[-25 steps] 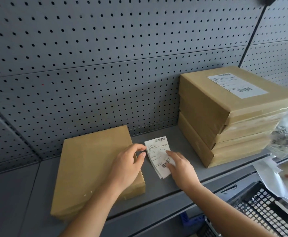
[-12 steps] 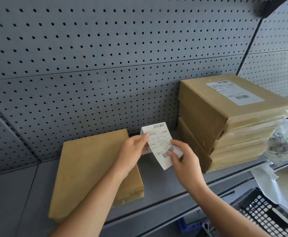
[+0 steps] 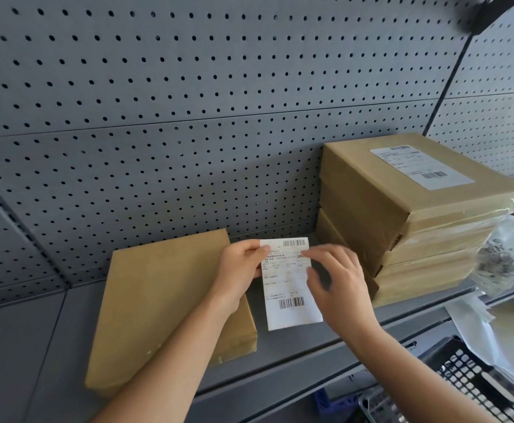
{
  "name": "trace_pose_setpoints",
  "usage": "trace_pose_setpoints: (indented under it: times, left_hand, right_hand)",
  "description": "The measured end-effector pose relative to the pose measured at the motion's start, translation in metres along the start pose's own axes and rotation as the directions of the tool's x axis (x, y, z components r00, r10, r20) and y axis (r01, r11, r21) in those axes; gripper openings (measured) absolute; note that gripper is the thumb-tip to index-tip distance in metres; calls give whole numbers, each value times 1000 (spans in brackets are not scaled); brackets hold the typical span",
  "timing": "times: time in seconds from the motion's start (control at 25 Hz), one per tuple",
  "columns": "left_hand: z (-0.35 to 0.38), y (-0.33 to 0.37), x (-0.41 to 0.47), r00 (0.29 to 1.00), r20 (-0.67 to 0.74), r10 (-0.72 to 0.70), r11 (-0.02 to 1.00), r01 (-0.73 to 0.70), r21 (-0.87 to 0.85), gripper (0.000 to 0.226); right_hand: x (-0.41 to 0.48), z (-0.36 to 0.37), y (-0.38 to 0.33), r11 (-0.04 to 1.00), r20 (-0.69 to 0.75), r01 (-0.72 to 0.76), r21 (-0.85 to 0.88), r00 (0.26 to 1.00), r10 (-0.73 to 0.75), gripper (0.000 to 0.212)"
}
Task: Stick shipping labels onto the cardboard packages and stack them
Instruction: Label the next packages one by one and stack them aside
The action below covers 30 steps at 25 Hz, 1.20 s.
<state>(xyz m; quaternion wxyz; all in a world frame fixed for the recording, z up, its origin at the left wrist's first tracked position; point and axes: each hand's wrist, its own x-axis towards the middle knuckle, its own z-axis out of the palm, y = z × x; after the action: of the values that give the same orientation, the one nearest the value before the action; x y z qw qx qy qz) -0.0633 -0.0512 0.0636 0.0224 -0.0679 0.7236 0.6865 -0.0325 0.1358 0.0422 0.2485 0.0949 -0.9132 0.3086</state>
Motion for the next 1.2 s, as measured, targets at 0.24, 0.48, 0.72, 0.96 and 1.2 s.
trace_pose_setpoints:
  times: [0.24,0.48,0.72,0.96,1.2]
  left_hand:
    - [-2,-1,-5,985,170,-9,994,28,-109,23]
    - [-12,-1,-4,978,194,-77,973,115,-198,39]
    - [-18,-1,2,977,153,-150,955,183,-235,26]
    - [-15,1,6,971,110,-211,946,231,-227,16]
    - [-12,-4,10,972,50,-228,950,233,-207,17]
  right_hand:
    - [42,15,-15,961,128,276,-4,953,-273,23]
    - [46,23,-19,977,218,196,84,953,-210,19]
    - [46,25,-25,979,266,163,125,945,-191,21]
    - [45,24,-25,970,221,199,141,949,-226,21]
    - [43,21,-21,959,166,242,146,950,-265,12]
